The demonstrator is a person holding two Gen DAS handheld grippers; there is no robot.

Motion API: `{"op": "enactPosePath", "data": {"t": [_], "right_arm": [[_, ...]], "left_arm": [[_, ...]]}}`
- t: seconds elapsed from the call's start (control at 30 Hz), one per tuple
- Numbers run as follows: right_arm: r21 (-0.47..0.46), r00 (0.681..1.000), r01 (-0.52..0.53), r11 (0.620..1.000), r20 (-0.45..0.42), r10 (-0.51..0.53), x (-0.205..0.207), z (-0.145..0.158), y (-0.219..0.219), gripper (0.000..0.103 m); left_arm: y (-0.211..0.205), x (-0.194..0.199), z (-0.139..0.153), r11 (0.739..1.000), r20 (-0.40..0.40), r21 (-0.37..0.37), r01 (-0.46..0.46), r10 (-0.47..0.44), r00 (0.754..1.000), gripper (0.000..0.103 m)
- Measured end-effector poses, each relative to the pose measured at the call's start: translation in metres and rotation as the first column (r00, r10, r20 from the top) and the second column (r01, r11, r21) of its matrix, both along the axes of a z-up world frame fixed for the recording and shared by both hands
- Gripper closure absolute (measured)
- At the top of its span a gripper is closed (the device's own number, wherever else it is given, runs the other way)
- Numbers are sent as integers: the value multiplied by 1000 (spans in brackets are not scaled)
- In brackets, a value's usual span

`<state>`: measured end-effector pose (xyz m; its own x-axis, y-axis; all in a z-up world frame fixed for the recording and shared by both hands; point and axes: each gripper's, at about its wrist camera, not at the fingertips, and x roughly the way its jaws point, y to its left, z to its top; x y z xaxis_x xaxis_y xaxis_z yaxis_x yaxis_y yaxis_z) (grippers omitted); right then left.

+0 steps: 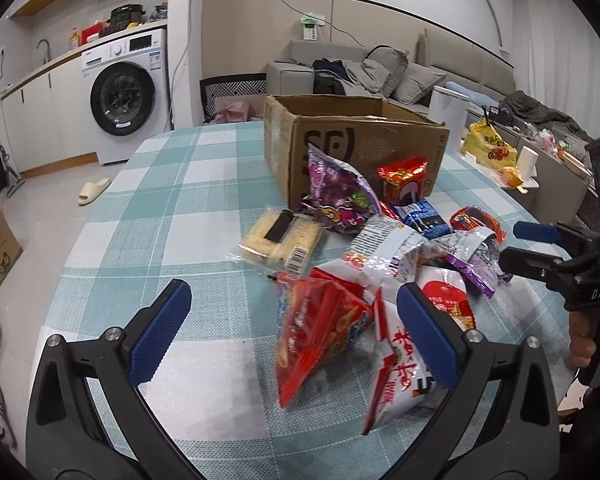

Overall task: Organize snacks
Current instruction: 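Grasp the red chip bag with the left gripper while the right gripper grasps the white snack bag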

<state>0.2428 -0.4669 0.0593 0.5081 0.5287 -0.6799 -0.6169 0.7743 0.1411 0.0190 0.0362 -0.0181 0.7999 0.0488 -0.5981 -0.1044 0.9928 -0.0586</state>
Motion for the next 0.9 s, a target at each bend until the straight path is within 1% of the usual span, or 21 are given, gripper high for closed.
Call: {"op": "enactPosePath", "data": {"t": [0.17, 0.27, 0.3, 0.33, 0.4, 0.43, 0.53, 0.67, 0.83, 0.9], "right_arm": [[-14, 1000, 8, 1000, -19, -8, 3, -5, 1, 4], [-20, 1000, 11, 1000, -28, -11, 5, -7, 1, 4], [-22, 999, 11, 1000, -33, -11, 5, -7, 2, 6], [-20, 999, 7, 1000, -47, -8, 7, -9, 2, 10], [-18, 998, 4, 1000, -70, -6, 10, -11, 3, 15], [-21, 997, 7, 1000, -82, -9, 12, -14, 4, 15], [-24, 994, 7, 1000, -106, -9, 16, -17, 8, 15], [-35, 993, 4, 999, -119, -9, 18, -20, 13, 15], [-32, 990, 3, 999, -141, -7, 22, -22, 17, 16], [-39, 989, -1, 999, -147, -5, 22, -24, 19, 16]], "left_arm": [[12, 5, -5, 999, -30, -31, -39, 38, 999, 1], [14, 7, -8, 998, -50, -34, -50, 49, 998, 1], [15, 9, -10, 998, -57, -31, -64, 62, 996, 1], [17, 10, -12, 997, -66, -32, -73, 70, 995, 1], [20, 12, -15, 996, -88, -60, -72, 67, 994, 1], [20, 14, -17, 995, -101, -69, -69, 62, 993, 1], [17, 20, -23, 997, -145, -66, -49, 39, 989, 1], [11, 26, -28, 998, -172, -63, -25, 14, 985, 1], [14, 31, -33, 992, -192, -124, -12, -12, 981, 9], [14, 34, -35, 990, -196, -143, 1, -29, 980, 14]]}}
